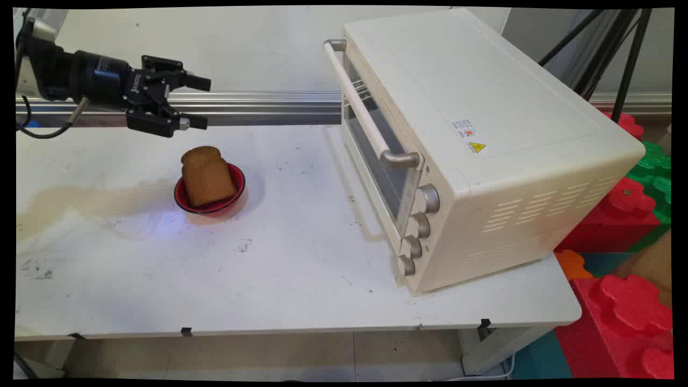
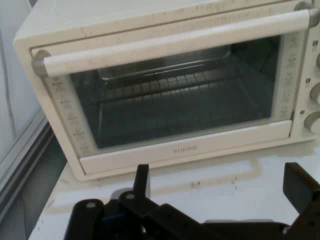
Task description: Open the oven
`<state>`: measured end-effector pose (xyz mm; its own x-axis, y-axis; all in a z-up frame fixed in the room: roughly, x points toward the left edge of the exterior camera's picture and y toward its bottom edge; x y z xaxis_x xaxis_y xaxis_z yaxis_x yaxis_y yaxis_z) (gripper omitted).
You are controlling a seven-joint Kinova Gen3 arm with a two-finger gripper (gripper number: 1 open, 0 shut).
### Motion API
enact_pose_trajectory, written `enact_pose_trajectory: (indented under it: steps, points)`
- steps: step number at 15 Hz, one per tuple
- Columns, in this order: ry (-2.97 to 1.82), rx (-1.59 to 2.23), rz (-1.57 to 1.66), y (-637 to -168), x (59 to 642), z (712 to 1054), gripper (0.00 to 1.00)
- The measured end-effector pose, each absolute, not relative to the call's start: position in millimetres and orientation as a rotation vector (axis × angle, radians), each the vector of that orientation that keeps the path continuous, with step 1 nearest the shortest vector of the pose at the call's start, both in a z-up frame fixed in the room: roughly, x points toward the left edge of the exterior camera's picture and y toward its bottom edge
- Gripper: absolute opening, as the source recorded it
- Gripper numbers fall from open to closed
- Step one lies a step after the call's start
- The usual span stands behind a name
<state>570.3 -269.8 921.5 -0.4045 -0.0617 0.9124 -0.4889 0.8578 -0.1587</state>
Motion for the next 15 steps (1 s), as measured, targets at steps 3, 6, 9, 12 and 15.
enact_pose_trajectory:
  steps: [3, 6, 9, 12, 15]
  points:
    - [-1.927, 0.404, 0.493, -272.6, 562.0, 928.1, 1.00]
    - [-1.898, 0.403, 0.497, -278.6, 549.8, 937.1, 1.00]
    - [-1.872, 0.406, 0.500, -288.3, 534.8, 946.1, 1.00]
    - [-1.856, 0.411, 0.501, -296.4, 523.7, 952.0, 1.00]
    - [-1.842, 0.415, 0.502, -309.3, 507.6, 957.6, 1.00]
